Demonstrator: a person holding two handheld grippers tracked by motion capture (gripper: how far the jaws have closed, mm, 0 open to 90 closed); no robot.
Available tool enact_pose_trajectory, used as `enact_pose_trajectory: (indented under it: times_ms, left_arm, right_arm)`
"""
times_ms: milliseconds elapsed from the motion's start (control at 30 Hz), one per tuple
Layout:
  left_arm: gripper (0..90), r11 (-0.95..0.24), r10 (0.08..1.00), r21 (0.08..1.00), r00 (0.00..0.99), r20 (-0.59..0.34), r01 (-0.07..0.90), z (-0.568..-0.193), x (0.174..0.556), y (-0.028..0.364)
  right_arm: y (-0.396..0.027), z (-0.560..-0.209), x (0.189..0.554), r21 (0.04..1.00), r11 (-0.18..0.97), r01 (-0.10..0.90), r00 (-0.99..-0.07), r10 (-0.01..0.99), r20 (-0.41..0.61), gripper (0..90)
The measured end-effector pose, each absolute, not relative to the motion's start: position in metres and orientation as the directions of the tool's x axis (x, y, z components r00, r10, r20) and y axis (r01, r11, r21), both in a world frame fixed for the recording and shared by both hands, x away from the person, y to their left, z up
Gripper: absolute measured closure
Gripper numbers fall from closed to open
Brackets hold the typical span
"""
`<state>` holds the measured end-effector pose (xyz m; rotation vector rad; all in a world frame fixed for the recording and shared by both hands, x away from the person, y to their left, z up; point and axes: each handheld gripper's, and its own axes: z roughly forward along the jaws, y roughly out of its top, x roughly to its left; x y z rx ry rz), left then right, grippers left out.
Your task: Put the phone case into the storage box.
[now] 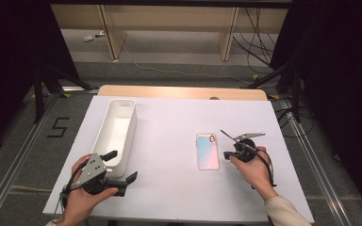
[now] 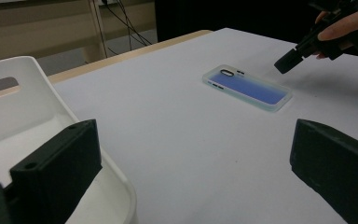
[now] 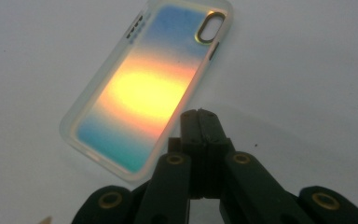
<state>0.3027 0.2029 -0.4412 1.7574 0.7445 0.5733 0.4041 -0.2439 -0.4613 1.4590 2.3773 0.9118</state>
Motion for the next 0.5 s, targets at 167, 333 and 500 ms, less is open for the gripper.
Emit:
enact_pose_trajectory:
  times_ms: [167,333,500]
  left_arm:
    - [1.5,-0.209,0.727,0.956,0.686,0.011,0.205,-0.441,0.303,0.203]
    - [1.5,-0.208,0.724,0.958,0.690,0.015,0.197,-0.441,0.303,0.204]
    - [1.5,-0.202,0.727,0.958,0.687,0.006,0.205,-0.442,0.303,0.204]
  right_arm:
    - [-0.238,-0.463,0.419,0.599,0.305,0.740,-0.472,0.870,0.140,90.0]
    - [-0.234,-0.466,0.442,0.599,0.286,0.748,-0.437,0.892,0.119,90.0]
    - [-0.229,-0.471,0.459,0.586,0.259,0.768,-0.398,0.909,0.120,90.0]
